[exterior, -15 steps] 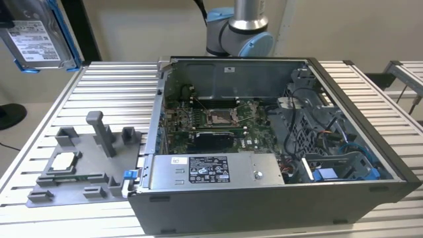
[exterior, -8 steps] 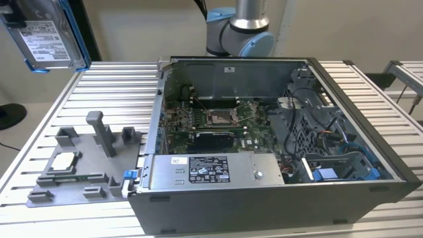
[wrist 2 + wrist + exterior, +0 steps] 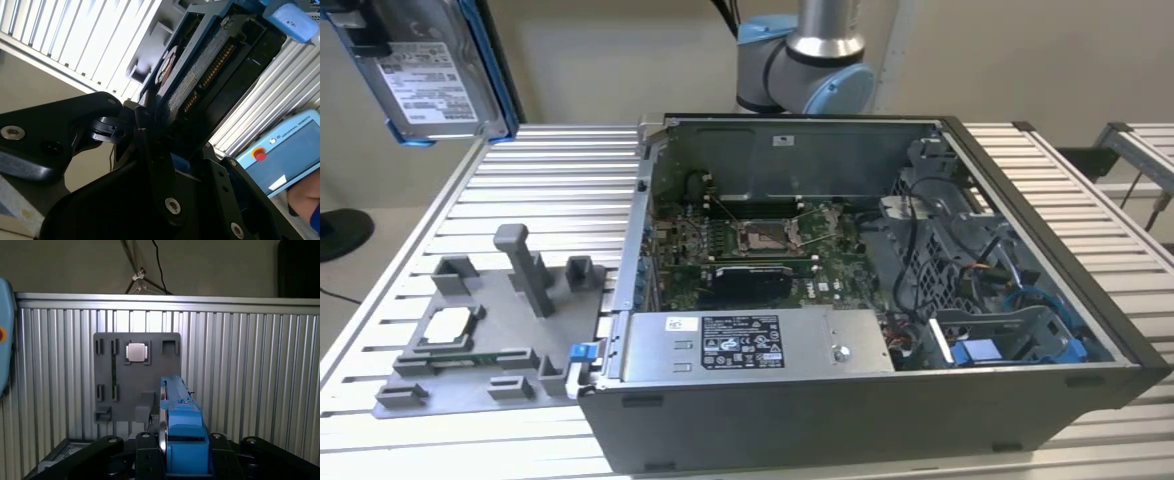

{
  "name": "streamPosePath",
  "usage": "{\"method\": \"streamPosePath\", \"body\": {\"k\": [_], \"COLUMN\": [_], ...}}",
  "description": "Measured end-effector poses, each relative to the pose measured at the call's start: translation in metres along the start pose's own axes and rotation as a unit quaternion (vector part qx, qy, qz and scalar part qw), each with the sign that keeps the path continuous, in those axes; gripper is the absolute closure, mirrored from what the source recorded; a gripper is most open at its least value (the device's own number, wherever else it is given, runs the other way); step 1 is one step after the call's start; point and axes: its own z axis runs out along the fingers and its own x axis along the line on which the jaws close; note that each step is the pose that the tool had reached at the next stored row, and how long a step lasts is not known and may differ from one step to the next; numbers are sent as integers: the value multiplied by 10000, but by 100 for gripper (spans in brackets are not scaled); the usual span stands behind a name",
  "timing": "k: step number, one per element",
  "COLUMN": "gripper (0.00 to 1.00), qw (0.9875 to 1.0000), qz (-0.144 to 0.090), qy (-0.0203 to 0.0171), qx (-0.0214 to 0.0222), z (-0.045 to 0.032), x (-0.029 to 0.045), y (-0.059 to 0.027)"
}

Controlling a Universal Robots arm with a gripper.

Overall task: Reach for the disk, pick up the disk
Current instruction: 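Pick up the disk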

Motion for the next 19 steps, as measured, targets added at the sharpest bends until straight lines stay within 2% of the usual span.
{"method": "streamPosePath", "body": {"k": [8,19], "gripper": [100,100], "qw": [10000,10000], "qz": [0,0], "qy": [0,0], "qx": [0,0], "z": [3,8], "x": [1,3], "y": [-180,-484]}}
